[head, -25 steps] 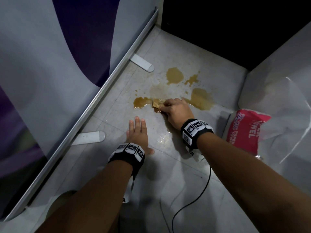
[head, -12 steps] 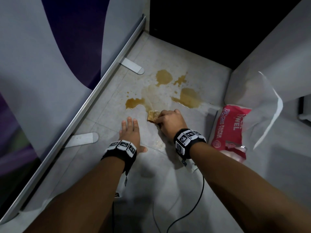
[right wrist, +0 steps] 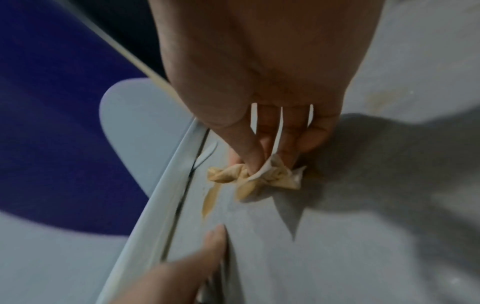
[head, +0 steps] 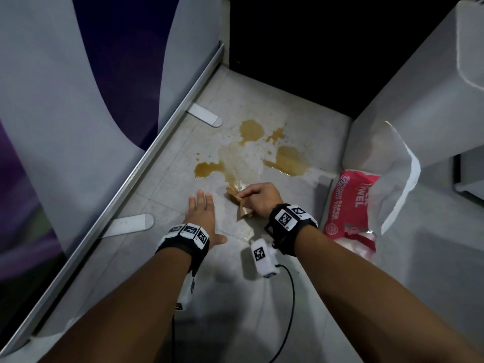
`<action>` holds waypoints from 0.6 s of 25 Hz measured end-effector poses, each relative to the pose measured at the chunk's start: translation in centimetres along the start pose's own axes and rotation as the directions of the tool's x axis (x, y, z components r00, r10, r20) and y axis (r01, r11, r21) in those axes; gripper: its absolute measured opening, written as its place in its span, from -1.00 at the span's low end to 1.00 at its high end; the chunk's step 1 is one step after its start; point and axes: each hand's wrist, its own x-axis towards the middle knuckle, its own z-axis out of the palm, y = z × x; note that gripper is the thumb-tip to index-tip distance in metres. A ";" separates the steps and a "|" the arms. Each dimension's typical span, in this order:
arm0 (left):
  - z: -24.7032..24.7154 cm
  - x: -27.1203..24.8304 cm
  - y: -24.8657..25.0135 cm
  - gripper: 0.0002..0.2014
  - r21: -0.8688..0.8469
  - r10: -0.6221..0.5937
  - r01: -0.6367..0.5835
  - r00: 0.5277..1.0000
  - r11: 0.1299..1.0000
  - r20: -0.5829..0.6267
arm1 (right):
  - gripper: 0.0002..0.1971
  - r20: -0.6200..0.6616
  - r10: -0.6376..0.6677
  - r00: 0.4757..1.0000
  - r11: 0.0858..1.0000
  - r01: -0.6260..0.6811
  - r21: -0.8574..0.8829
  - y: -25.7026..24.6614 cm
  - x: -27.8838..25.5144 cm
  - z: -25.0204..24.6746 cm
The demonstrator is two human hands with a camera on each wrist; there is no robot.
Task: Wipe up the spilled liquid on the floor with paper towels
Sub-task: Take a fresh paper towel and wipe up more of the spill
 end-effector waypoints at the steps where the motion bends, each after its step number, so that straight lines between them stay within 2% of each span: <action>1: 0.0 0.0 -0.1 0.29 0.000 0.002 -0.002 1.000 1.000 -0.004 | -0.69 0.018 0.026 1.000 0.993 -0.028 0.118 -0.2 -0.3 -0.2; 4: -0.2 -0.2 -0.3 0.30 -0.002 0.018 -0.018 1.000 1.000 0.003 | -0.73 0.072 0.092 0.993 0.921 -0.112 0.374 -0.6 -0.8 -0.7; 8: -1.7 -0.1 -1.2 0.27 -0.067 0.019 -0.014 0.997 0.998 0.070 | -0.72 0.099 0.069 0.993 0.781 -0.116 0.614 -2.1 -1.6 -1.4; 11: -4.4 -0.5 -2.1 0.10 -0.237 -0.038 0.063 0.993 0.969 0.110 | -0.69 0.100 0.038 0.994 0.730 -0.096 0.676 -3.9 -2.9 -1.9; 15: -7.9 -2.2 -1.4 -0.24 -0.363 -0.103 0.092 0.995 0.927 -0.010 | -0.70 0.103 -0.036 0.994 0.642 -0.056 0.765 -7.8 -5.4 -3.1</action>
